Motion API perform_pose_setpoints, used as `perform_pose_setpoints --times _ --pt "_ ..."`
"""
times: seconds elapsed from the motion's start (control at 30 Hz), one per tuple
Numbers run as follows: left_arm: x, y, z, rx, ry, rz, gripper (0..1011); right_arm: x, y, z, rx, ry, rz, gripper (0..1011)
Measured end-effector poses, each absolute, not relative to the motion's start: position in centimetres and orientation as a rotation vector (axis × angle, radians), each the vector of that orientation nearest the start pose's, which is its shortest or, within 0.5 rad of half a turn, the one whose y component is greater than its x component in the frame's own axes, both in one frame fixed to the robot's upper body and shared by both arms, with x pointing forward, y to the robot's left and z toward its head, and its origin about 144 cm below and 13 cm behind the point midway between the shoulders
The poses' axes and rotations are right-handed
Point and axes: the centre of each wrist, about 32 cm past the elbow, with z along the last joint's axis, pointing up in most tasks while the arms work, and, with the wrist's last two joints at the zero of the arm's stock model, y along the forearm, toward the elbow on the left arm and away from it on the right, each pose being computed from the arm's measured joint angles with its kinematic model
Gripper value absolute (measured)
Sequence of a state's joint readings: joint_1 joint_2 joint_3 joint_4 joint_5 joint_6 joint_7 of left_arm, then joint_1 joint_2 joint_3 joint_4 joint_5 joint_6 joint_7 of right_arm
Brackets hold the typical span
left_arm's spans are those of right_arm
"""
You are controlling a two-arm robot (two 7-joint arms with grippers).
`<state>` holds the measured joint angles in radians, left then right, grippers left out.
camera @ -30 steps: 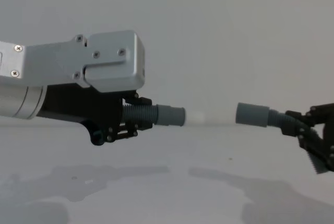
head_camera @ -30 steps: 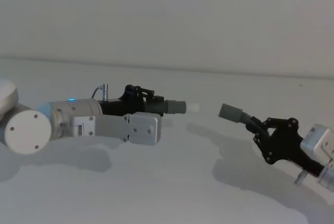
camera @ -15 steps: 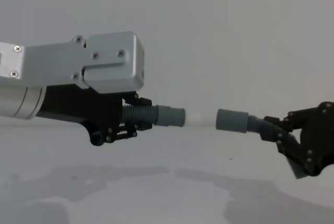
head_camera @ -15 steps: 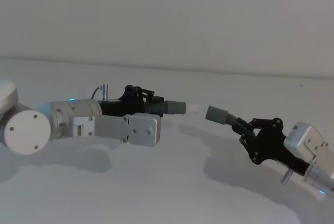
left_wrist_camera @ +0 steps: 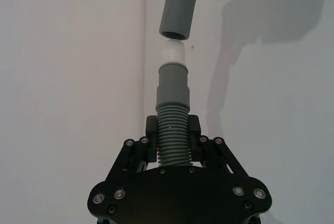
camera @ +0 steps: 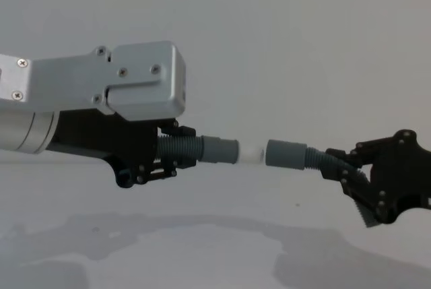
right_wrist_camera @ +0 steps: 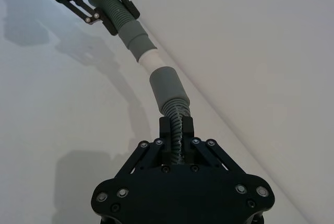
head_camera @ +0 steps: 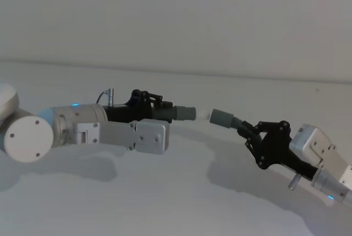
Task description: Use both hands to pick up one end of the pipe from the table, align the ends, and insert them.
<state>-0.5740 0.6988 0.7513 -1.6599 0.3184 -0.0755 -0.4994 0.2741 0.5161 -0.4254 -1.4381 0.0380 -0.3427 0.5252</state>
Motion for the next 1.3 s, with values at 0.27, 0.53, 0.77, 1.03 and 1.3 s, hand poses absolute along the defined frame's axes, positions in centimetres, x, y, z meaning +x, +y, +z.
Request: perform_pose_setpoints --times 0.27,0.53,0.77,1.03,1.3 --pt "52.3 23.0 127.7 0.693 -0.996 0.402 325 51.4 -27.5 117.6 -0.247 -0.552 -0.621 105" --pt "52.3 23.0 127.7 0.693 -0.996 0.402 325 51.5 -27.2 117.6 -0.251 -0.543 -0.623 105" --pt "52.3 23.0 127.7 0.693 -0.996 0.402 325 51.5 -27.0 117.5 -0.253 -0.535 -0.624 105" --pt "52.3 23.0 127.7 0.693 -0.996 0.402 325 51.6 -26.7 117.5 -0.253 -0.522 -0.626 104" --pt "52.3 23.0 127.7 0.693 -0.996 0.402 325 51.7 -26.6 117.5 -0.244 -0.503 -0.624 105"
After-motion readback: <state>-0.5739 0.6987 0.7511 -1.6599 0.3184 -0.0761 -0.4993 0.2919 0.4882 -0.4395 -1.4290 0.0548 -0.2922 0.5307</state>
